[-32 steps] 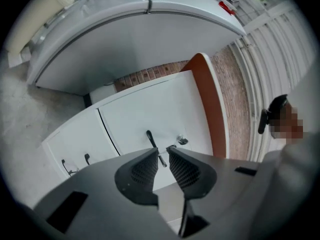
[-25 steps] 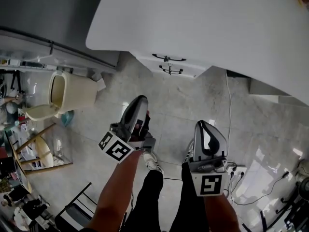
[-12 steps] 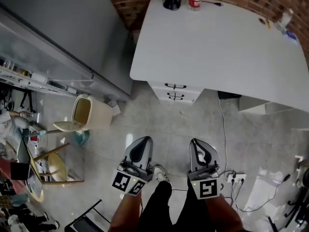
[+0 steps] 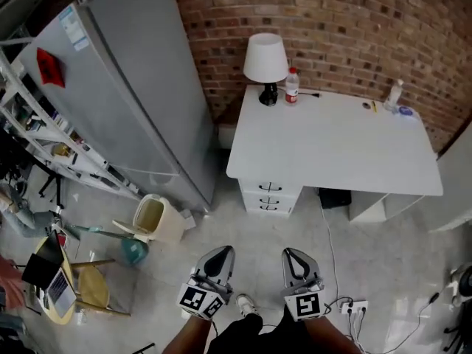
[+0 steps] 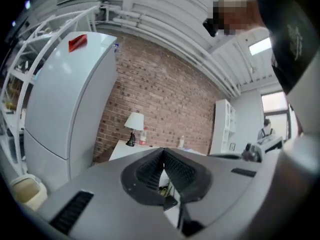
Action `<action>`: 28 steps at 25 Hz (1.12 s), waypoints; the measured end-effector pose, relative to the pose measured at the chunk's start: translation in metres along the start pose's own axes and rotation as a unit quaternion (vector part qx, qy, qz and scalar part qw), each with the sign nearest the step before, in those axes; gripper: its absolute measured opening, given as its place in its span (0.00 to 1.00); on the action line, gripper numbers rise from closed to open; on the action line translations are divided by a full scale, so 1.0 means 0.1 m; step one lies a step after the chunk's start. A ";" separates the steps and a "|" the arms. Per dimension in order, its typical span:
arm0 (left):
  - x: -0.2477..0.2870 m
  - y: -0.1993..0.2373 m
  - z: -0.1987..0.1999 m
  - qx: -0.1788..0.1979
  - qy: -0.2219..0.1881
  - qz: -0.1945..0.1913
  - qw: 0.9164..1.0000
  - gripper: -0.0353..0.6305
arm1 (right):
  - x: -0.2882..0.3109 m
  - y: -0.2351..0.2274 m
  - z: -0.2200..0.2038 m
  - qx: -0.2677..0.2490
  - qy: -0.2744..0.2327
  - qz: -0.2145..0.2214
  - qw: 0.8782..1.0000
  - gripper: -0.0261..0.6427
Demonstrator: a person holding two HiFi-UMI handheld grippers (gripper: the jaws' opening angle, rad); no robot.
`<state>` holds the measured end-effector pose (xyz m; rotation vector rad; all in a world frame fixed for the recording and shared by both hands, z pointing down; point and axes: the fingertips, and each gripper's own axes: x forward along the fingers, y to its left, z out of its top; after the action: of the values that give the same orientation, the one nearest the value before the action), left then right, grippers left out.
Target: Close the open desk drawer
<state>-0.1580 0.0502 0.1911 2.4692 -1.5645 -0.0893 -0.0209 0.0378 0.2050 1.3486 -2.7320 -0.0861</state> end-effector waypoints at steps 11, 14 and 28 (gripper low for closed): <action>-0.46 -0.18 0.55 0.014 -0.009 0.027 0.999 0.06 | -0.38 0.08 0.74 -0.005 -0.014 0.011 1.000 0.08; -0.46 -0.33 0.66 0.022 -0.022 0.047 0.998 0.06 | -0.37 0.05 0.98 -0.029 -0.046 0.031 0.998 0.08; -0.49 -0.84 0.84 0.013 -0.028 0.073 0.997 0.06 | -0.62 0.06 1.41 -0.037 -0.107 0.059 0.992 0.08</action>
<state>-0.1189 0.1160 0.0884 2.3823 -1.7743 -0.1172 -0.0032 0.0921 0.0615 1.2207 -2.9431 -0.3386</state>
